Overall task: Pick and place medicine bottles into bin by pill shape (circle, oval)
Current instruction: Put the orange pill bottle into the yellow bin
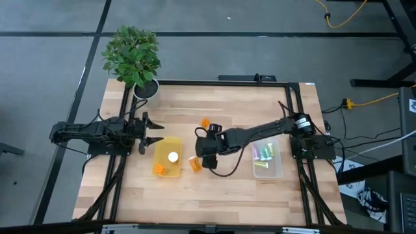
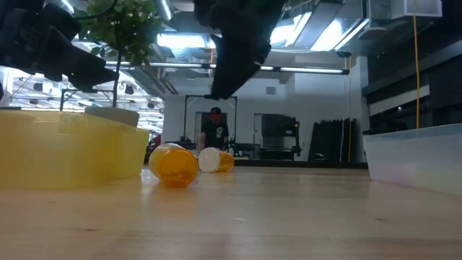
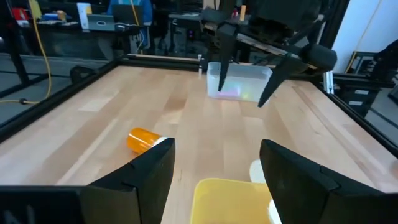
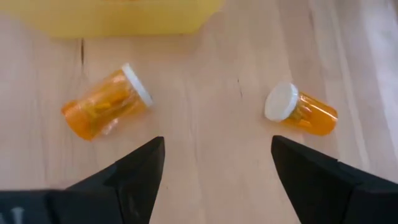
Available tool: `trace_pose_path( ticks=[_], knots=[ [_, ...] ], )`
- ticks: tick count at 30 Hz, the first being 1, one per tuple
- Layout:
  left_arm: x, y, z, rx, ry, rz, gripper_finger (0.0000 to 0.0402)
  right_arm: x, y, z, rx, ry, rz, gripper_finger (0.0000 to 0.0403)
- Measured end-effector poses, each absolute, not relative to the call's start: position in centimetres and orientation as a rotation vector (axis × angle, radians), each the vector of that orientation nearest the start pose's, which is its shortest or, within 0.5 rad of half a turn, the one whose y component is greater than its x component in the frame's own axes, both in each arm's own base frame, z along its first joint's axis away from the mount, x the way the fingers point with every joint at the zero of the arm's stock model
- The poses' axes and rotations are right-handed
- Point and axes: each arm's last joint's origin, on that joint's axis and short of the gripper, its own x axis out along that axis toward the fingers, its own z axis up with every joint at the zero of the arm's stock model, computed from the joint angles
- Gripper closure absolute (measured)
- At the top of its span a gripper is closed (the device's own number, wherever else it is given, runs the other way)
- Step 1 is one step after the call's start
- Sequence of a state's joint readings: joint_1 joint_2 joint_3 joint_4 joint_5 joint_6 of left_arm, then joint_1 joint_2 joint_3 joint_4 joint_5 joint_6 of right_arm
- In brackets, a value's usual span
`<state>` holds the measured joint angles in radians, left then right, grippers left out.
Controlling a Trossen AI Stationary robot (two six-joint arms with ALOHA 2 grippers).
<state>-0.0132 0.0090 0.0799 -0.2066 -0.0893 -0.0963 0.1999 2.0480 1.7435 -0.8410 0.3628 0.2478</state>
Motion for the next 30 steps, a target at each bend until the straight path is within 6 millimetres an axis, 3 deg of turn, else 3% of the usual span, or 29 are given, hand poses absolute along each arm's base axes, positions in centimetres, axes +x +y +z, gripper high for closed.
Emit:
trace_pose_path(
  ticks=[10, 16, 19, 24, 30],
  knots=[
    [9.2, 0.1, 17.0, -0.087, 0.131, 0.084, 0.0172, 42.3, 1.3, 23.1, -0.074, 1.208, -0.335, 0.0107],
    [9.2, 0.1, 17.0, -0.087, 0.131, 0.084, 0.0172, 41.7, -1.5, 23.1, -0.086, 1.269, -0.361, 0.0107],
    [9.2, 0.1, 17.0, -0.087, 0.131, 0.084, 0.0172, 40.5, -2.7, 24.5, -0.075, 1.301, -0.393, 0.0107],
    [9.2, 0.1, 17.0, -0.087, 0.131, 0.084, 0.0172, 38.9, -4.0, 28.0, -0.065, 1.213, -0.417, 0.0107],
    [9.2, 0.1, 17.0, -0.087, 0.131, 0.085, 0.0172, 38.8, -4.1, 30.7, -0.018, 1.060, -0.218, 0.0107]
  ],
)
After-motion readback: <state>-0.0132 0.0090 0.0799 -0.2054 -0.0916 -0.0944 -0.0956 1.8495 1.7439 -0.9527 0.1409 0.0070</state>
